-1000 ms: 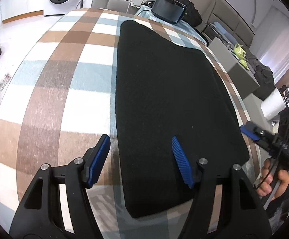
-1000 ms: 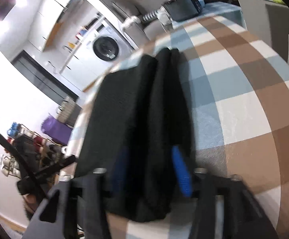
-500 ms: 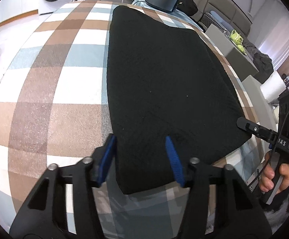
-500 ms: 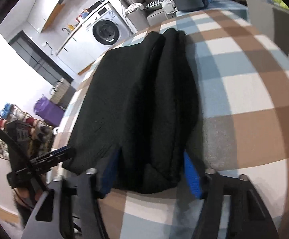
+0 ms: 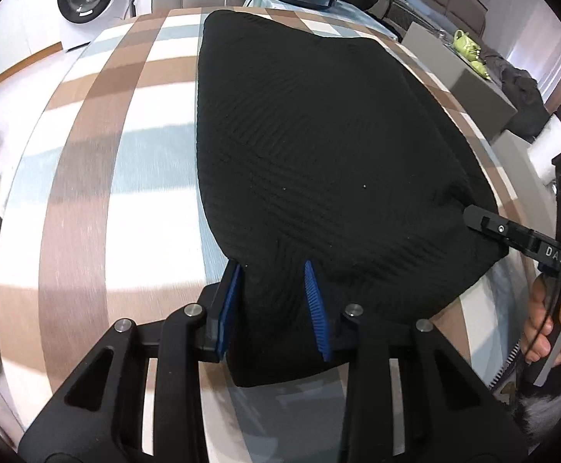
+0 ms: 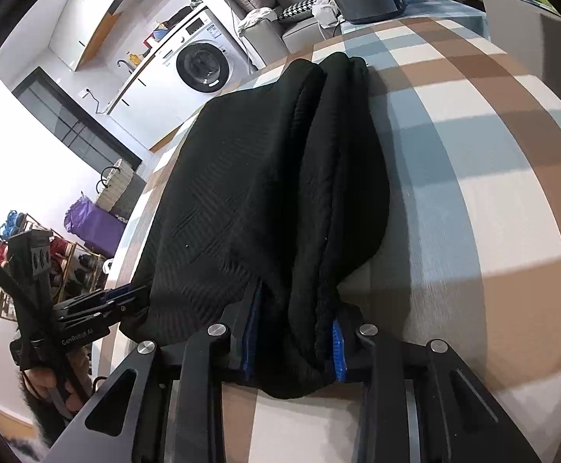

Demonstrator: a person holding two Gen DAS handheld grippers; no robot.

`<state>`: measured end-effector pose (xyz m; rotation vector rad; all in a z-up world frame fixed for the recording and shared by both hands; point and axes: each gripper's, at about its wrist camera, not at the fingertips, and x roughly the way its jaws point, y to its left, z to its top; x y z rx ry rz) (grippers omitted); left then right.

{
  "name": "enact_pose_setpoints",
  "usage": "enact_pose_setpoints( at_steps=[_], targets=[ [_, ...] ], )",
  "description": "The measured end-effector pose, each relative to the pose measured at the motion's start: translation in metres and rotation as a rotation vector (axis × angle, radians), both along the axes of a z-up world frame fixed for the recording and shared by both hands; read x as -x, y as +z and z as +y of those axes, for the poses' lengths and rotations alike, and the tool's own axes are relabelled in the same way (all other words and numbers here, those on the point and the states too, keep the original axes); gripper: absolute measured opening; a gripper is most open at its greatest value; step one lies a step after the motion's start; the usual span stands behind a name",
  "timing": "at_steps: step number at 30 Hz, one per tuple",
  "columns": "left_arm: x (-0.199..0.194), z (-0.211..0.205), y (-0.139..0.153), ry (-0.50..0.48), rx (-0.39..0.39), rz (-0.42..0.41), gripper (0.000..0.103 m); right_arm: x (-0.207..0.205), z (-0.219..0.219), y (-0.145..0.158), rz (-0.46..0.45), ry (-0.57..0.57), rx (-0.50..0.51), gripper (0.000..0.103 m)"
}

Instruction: Fold small clothes

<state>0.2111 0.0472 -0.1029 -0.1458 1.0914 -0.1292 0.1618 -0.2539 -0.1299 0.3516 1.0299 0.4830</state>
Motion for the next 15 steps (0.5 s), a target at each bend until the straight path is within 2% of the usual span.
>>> enact_pose_setpoints(
  at_steps=[5,15],
  targets=[
    [-0.033,0.006,0.004,0.013,-0.024,-0.025,0.03,-0.026,0.012,0.001,-0.004,0.0,0.017,0.03],
    [-0.074,0.021,0.0,0.087,0.002,-0.096,0.03,-0.067,0.028,0.004,-0.033,0.011,0.06,0.03]
  ],
)
